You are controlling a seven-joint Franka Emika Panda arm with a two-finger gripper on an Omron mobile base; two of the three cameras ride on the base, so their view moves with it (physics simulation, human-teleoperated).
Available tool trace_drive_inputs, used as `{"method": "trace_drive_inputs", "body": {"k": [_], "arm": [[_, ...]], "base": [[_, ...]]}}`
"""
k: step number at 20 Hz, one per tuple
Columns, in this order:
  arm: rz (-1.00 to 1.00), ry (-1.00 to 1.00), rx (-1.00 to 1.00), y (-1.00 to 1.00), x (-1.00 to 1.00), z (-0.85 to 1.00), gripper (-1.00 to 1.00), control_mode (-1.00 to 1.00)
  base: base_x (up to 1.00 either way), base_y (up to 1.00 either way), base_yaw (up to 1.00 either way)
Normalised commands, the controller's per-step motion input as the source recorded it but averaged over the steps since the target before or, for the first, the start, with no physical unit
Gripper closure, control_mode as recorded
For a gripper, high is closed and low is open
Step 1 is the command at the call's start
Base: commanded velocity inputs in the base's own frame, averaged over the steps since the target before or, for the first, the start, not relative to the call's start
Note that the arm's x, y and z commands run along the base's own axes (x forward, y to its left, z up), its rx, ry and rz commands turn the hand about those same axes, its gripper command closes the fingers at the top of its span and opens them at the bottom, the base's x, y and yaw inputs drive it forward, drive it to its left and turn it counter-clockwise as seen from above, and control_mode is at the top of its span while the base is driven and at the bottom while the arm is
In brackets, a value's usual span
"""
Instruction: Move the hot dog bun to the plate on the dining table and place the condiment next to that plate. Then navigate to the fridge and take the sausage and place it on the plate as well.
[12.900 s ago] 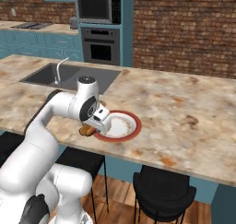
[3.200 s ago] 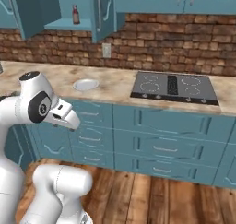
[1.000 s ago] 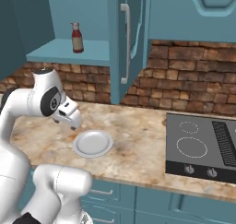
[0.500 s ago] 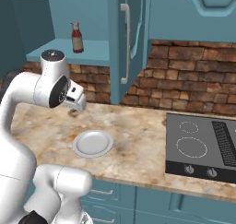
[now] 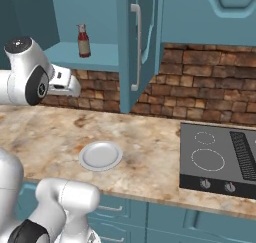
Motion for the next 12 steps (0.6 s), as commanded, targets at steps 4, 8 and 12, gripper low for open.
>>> {"method": "trace_drive_inputs", "body": {"k": [4,8,12], "arm": [[0.18,0.05,0.00,0.00,0.71,0.59,-1.00,-1.00],[0.13,-0.02,0.01,0.00,0.73,0.48,-1.00,-1.00],[0.06,-0.14,0.02,0.00,0.60,0.39,-1.00,-1.00]], "base": [[0.00,0.00,0.00],[0.00,0.00,0.00],[0.00,0.00,0.00]]}}
